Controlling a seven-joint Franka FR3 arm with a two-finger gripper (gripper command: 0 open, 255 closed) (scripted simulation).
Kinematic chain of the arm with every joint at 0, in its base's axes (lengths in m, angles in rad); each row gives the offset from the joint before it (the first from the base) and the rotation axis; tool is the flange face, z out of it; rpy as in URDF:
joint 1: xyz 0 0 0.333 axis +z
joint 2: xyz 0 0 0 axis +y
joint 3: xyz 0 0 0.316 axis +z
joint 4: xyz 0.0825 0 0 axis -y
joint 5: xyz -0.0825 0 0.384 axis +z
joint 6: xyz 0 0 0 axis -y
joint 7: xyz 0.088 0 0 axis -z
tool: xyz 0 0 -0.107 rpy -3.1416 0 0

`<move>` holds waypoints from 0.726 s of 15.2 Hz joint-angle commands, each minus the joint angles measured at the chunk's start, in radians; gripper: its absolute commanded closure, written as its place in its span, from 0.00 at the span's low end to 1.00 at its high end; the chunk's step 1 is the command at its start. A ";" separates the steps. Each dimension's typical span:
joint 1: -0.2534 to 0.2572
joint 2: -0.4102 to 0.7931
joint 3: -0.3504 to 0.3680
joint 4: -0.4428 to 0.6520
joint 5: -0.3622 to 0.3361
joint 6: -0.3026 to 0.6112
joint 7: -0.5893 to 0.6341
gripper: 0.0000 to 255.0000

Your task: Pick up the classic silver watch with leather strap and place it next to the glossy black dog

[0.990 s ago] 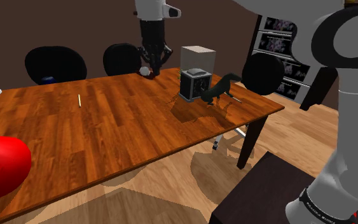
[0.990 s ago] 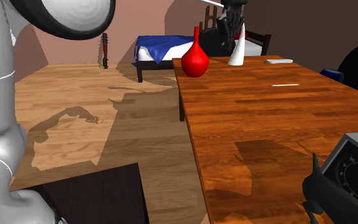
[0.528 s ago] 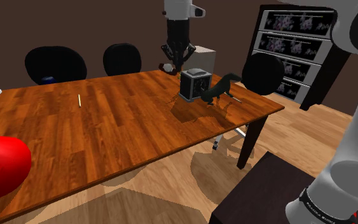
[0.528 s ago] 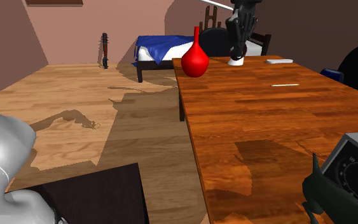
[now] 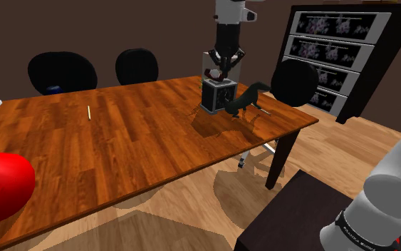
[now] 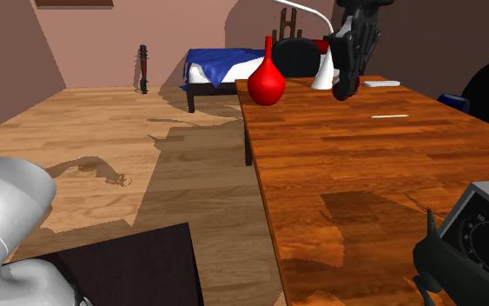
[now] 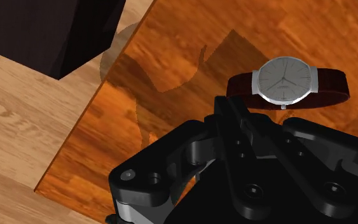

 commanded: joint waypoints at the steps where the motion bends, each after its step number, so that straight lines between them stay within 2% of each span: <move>1: -0.030 -0.044 -0.029 -0.050 0.015 0.012 -0.061 1.00; 11: -0.142 -0.136 -0.170 -0.158 0.028 0.041 -0.315 1.00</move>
